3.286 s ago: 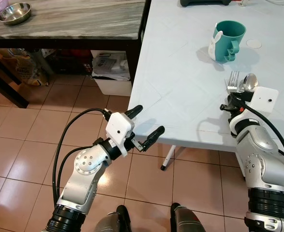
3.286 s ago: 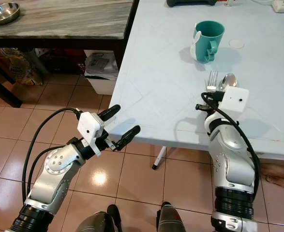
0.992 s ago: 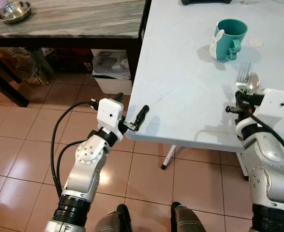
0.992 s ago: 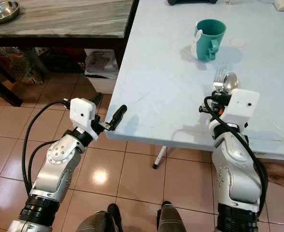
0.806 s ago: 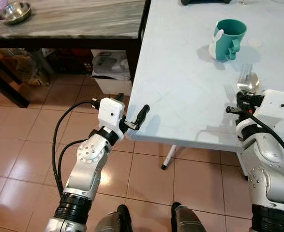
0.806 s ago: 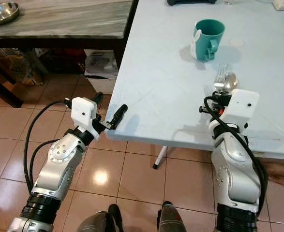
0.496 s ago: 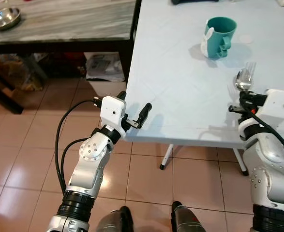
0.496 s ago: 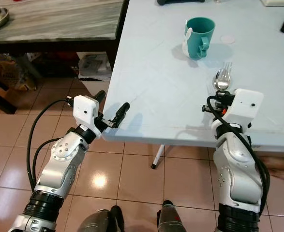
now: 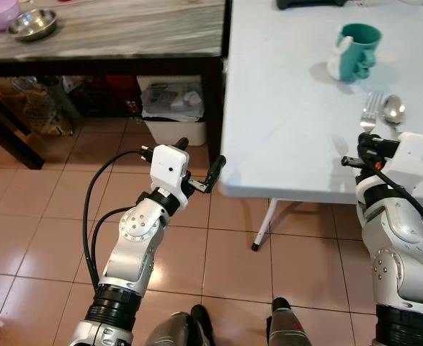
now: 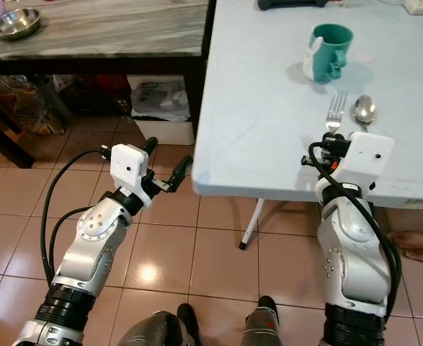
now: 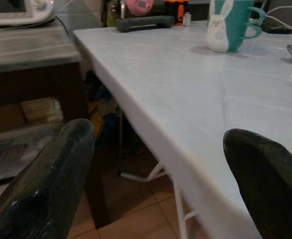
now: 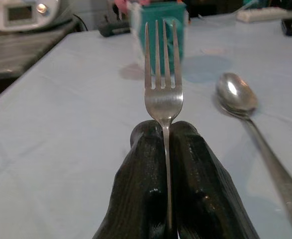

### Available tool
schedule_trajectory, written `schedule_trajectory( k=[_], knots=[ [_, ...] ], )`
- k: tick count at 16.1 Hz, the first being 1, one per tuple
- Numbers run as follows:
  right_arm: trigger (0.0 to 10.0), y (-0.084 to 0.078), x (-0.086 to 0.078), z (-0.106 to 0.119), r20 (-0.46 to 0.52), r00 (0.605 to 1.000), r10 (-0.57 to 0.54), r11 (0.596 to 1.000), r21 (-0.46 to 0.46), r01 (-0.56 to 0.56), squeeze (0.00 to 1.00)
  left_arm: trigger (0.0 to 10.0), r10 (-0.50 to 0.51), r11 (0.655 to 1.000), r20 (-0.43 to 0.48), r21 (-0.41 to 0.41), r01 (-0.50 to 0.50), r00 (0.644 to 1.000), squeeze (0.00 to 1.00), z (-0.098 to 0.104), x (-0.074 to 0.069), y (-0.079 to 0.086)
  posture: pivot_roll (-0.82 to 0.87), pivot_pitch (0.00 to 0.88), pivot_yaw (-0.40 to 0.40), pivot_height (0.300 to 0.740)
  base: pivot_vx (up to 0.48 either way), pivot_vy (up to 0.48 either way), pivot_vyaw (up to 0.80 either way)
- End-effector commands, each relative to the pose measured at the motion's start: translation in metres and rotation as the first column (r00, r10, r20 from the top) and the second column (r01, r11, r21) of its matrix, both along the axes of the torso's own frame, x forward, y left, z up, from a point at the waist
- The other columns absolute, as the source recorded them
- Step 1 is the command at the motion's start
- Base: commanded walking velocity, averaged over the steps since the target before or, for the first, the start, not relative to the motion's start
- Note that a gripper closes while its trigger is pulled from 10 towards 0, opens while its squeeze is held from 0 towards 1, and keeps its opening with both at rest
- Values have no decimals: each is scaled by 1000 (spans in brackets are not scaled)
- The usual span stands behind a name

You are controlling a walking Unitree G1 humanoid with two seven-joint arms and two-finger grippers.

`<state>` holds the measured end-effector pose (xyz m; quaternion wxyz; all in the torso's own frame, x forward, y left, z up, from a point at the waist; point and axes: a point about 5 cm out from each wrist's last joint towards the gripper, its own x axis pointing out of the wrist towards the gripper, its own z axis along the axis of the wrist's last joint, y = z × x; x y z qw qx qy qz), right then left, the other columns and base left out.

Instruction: Setting the table

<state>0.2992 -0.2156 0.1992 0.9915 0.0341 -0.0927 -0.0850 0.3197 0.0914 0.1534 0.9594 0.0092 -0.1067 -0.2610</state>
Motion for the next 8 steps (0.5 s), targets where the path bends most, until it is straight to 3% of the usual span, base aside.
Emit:
schedule_trajectory(
  k=[1, 8],
  knots=[
    [10000, -1, 1, -2, -2, 1000, -14, 1000, 1, 14, 0, 10000, 5, 1000, -5, 12, -5, 1000, 0, -3, 0, 2, -323, 211, 131, 740, 0, 341, 0],
    [10000, -1, 3, 0, 16, 1000, -17, 1000, -7, 17, 0, 10000, 7, 1000, -4, 12, -7, 1000, 0, -3, 2, 0, -324, 197, 133, 740, 0, 373, 0]
  ],
)
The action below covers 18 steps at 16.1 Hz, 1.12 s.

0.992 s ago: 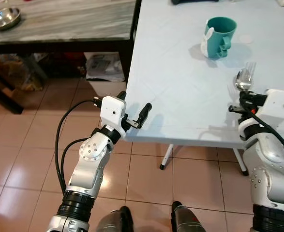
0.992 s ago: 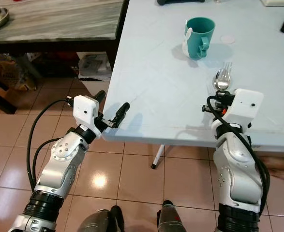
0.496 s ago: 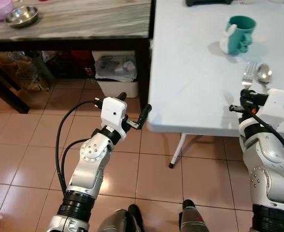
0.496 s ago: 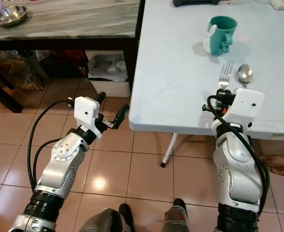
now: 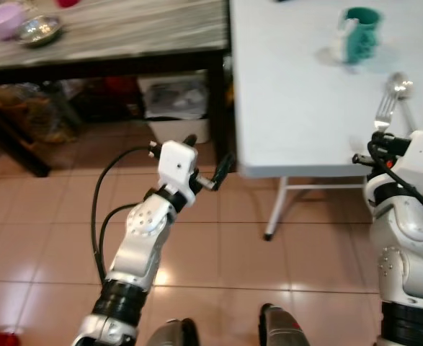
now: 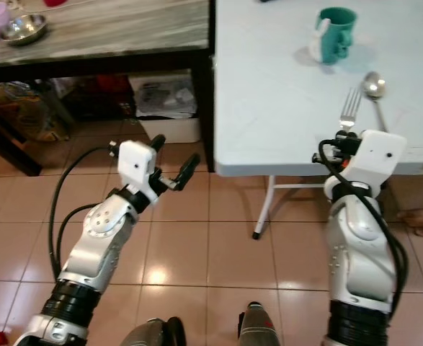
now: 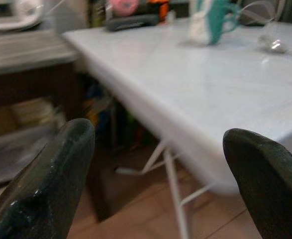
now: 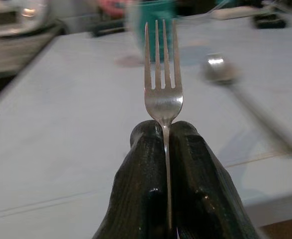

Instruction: Setting the table

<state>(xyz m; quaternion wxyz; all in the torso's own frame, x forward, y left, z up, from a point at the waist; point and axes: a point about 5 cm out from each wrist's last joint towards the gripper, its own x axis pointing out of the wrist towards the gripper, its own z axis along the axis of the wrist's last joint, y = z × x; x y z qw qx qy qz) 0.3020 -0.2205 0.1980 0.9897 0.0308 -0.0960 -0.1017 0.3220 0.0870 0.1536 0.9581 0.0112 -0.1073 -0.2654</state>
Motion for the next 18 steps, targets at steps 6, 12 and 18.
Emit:
schedule_trajectory(
  k=[6, 12, 18],
  knots=[
    [10000, 2, -1, -1, 11, 1000, 6, 1000, -5, -6, 0, 10000, 16, 1000, -8, 12, -16, 1000, 0, -4, -1, 3, -325, 207, 136, 740, 0, 398, 0],
    [10000, 0, -2, 0, 14, 1000, 0, 1000, -14, 0, 0, 10000, 19, 1000, -15, 19, -19, 1000, 0, -6, -2, 3, -327, 212, 133, 740, 0, 406, 0],
    [10000, -5, -9, -6, 3, 1000, -10, 999, -36, 11, 0, 10000, 304, 952, -48, 37, -302, 952, 0, -11, 13, 31, -327, 215, 129, 740, 0, 68, 0]
  ],
)
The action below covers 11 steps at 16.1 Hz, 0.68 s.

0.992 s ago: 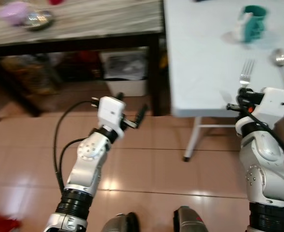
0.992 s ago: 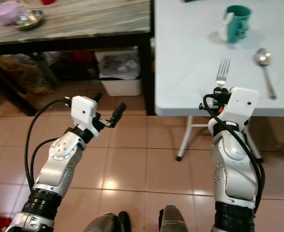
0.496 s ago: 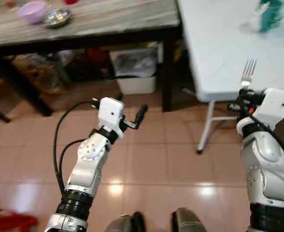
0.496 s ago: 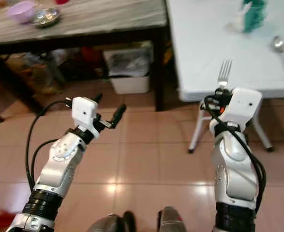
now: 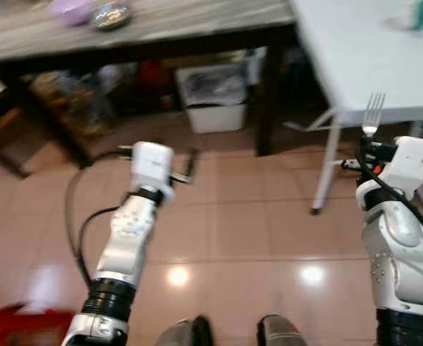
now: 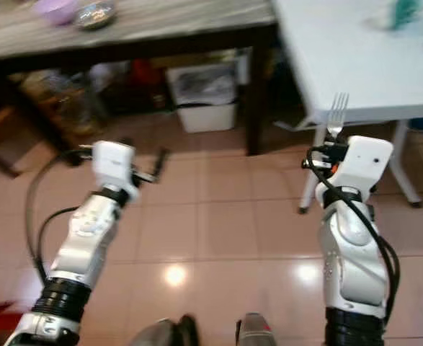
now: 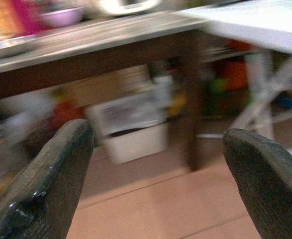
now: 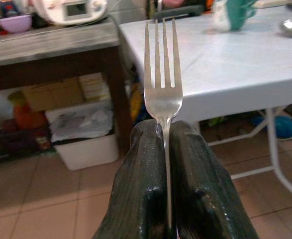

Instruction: Setting the table

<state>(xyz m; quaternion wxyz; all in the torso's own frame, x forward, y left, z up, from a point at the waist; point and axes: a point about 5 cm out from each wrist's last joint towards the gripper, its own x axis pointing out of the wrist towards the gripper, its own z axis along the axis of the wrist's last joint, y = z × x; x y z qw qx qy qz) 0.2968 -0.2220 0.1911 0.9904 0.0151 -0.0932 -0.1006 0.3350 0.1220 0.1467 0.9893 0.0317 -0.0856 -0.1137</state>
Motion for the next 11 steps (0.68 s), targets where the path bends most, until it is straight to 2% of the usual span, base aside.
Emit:
schedule_trajectory(
  k=[1, 4, 8, 10, 11],
  knots=[
    [10000, -4, -6, -1, 6, 1000, -11, 1000, -8, 11, 0, 10000, 28, 1000, -26, -9, -28, 999, 0, -4, 2, 4, -327, 216, 128, 740, 0, 0, 0],
    [10000, -3, -9, -5, -18, 999, -31, 998, -52, 30, 0, 10000, 74, 996, -45, -50, -76, 996, 0, -4, 4, 15, -326, 216, 129, 740, 0, 0, 0],
    [10000, 6, -10, -7, -38, 999, -20, 999, -44, 18, 0, 10000, 90, 993, -64, -69, -94, 994, 0, -8, 2, 21, -326, 217, 127, 740, 0, 0, 0],
    [10000, 8, -13, -7, -22, 1000, -19, 993, -115, 17, 0, 10000, 82, 994, -70, -68, -87, 994, 0, -12, -1, 21, -325, 218, 127, 740, 261, 0, 0],
    [10000, 10, -14, -8, -18, 1000, 7, 993, -115, -9, 0, 10000, 81, 994, -72, -71, -86, 994, 0, -12, -2, 21, -325, 219, 127, 740, 270, 0, 0]
  ],
)
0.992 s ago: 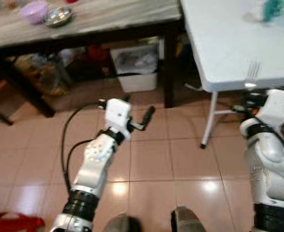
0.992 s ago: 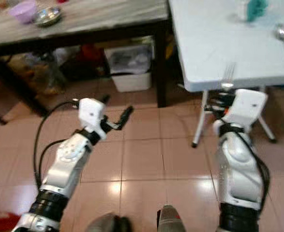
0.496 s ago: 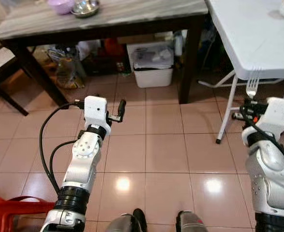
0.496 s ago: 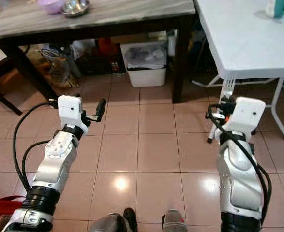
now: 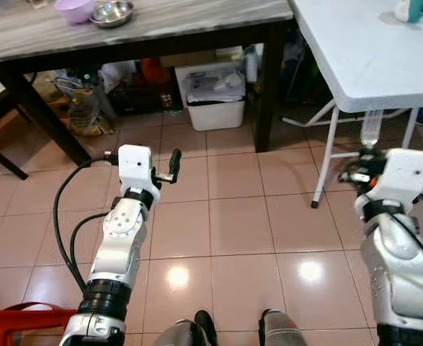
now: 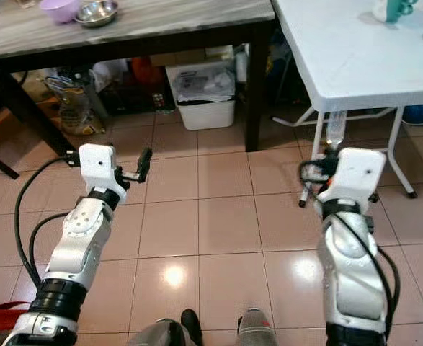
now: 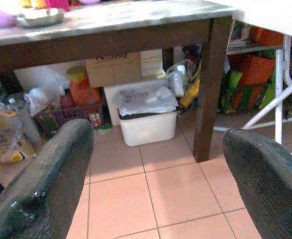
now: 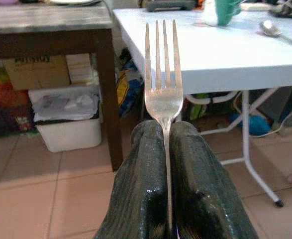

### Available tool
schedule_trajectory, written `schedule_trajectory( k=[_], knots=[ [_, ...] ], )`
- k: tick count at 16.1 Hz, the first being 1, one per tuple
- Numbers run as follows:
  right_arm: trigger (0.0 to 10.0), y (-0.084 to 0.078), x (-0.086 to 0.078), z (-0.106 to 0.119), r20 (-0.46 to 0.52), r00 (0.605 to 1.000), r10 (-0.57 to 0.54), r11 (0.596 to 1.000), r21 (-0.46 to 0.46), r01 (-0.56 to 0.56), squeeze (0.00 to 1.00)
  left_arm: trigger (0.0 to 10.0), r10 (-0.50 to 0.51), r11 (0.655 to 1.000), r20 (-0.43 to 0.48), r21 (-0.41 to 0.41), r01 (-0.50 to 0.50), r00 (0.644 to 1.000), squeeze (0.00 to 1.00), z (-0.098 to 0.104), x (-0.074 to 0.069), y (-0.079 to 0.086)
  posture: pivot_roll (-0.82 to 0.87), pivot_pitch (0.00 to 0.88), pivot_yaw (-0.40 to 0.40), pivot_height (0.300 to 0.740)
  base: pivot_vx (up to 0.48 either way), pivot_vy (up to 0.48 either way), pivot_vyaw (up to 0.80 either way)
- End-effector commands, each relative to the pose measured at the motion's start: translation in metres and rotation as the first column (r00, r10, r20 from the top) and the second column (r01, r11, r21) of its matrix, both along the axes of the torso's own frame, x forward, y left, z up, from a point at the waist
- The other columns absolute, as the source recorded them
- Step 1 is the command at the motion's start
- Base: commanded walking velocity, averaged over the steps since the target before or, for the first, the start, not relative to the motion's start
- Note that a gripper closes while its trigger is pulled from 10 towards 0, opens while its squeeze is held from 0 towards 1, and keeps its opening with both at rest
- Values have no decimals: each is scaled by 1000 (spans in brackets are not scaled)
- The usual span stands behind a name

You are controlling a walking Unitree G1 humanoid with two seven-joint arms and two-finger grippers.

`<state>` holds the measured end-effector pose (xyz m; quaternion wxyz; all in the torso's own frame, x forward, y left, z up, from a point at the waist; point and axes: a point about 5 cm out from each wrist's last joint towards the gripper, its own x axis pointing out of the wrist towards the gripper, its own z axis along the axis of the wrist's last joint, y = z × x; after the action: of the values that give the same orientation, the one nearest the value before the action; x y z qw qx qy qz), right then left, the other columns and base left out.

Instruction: Setting the table

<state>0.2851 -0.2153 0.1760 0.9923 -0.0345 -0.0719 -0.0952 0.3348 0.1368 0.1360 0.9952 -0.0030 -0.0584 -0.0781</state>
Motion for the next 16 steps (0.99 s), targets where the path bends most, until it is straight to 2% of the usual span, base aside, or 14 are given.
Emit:
schedule_trajectory(
  k=[1, 3, 5, 6, 8, 11, 16],
  knots=[
    [10000, 7, -4, 6, 44, 997, 58, 998, 16, -59, 0, 10000, 9, 1000, -9, -6, -9, 1000, 0, -2, -2, 5, -325, 219, 127, 740, 289, 0, 0],
    [10000, 7, -5, 5, 25, 999, 41, 998, -54, -40, 0, 10000, 5, 1000, -10, -11, -5, 1000, 0, -2, -2, 4, -325, 219, 127, 740, 319, 0, 0],
    [10000, 11, -5, 2, -2, 997, 81, 996, -42, -81, 0, 10000, 2, 1000, -10, -14, -2, 1000, 0, -1, -1, 3, -328, 219, 128, 740, 336, 0, 0],
    [10000, 13, -8, 4, 27, 994, 102, 994, -44, -101, 0, 10000, 1, 1000, -11, -17, -1, 1000, 0, -1, -1, 2, -328, 219, 128, 740, 334, 0, 0],
    [10000, 13, -8, 4, 27, 995, 101, 994, -44, -99, 0, 10000, -1, 1000, -12, -19, 1, 1000, 0, -1, -1, 1, -328, 219, 128, 740, 336, 0, 0],
    [10000, 12, -8, 3, 25, 996, 90, 995, -43, -89, 0, 10000, -4, 1000, -18, -21, 4, 1000, 0, -3, -2, 0, -330, 217, 128, 740, 337, 0, 800],
    [10000, 10, -7, 4, 29, 996, 81, 996, -44, -80, 0, 10000, -7, 1000, -20, -24, 6, 1000, 0, -2, -1, -2, -330, 215, 126, 740, 337, 0, 0]
  ],
)
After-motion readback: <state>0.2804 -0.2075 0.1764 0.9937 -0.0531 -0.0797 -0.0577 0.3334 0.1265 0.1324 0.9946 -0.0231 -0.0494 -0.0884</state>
